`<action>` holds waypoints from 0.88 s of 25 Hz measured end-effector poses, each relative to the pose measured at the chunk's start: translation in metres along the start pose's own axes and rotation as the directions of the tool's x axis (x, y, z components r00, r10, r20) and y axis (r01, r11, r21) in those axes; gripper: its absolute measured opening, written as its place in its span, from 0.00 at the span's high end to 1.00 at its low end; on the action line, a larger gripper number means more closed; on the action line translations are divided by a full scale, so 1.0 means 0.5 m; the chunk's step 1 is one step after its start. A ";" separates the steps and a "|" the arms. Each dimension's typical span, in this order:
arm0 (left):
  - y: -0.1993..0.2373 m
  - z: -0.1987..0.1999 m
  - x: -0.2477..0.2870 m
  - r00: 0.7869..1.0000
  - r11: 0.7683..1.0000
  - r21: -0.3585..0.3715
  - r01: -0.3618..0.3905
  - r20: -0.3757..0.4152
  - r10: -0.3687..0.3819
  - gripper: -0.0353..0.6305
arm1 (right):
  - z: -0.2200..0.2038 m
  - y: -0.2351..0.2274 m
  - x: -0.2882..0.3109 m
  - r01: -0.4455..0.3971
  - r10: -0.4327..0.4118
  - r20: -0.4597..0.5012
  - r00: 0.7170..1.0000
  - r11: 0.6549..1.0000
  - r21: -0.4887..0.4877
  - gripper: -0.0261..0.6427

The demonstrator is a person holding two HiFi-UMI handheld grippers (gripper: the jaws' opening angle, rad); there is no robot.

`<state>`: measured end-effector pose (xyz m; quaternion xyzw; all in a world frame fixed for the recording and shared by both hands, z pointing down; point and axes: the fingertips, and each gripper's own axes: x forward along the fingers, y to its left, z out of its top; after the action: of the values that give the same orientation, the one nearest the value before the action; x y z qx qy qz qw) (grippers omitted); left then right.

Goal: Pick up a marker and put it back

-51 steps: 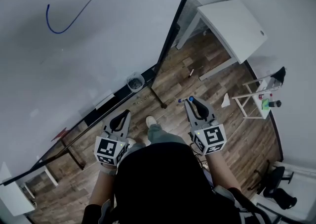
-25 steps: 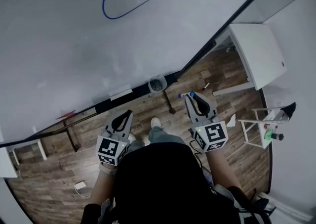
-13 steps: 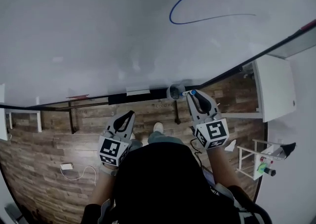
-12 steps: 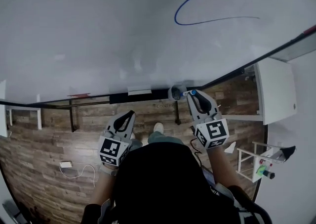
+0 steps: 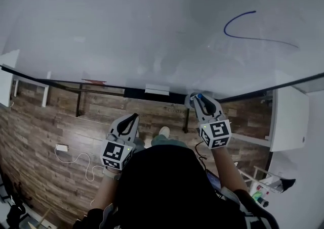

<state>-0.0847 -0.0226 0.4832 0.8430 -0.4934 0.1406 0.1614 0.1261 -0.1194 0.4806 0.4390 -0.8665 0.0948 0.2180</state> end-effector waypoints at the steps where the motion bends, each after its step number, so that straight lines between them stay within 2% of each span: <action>1: 0.001 -0.002 -0.003 1.000 1.000 -0.004 -0.008 0.000 0.008 0.91 | -0.008 0.000 0.008 -0.007 0.007 -0.010 1.000 1.000 -0.003 0.82; 10: -0.002 -0.027 -0.019 0.999 0.999 -0.020 -0.032 0.001 0.032 0.91 | -0.056 0.008 0.043 -0.044 0.043 -0.072 0.997 0.999 -0.024 0.82; 22: 0.011 -0.023 -0.027 0.999 0.998 -0.042 -0.047 0.002 0.047 0.91 | -0.054 0.015 0.052 -0.043 0.040 -0.088 0.995 0.999 -0.024 0.79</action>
<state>-0.0968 -0.0095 0.4890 0.8279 -0.5161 0.1328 0.1750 0.1145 -0.1238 0.5166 0.4134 -0.8662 0.1071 0.2596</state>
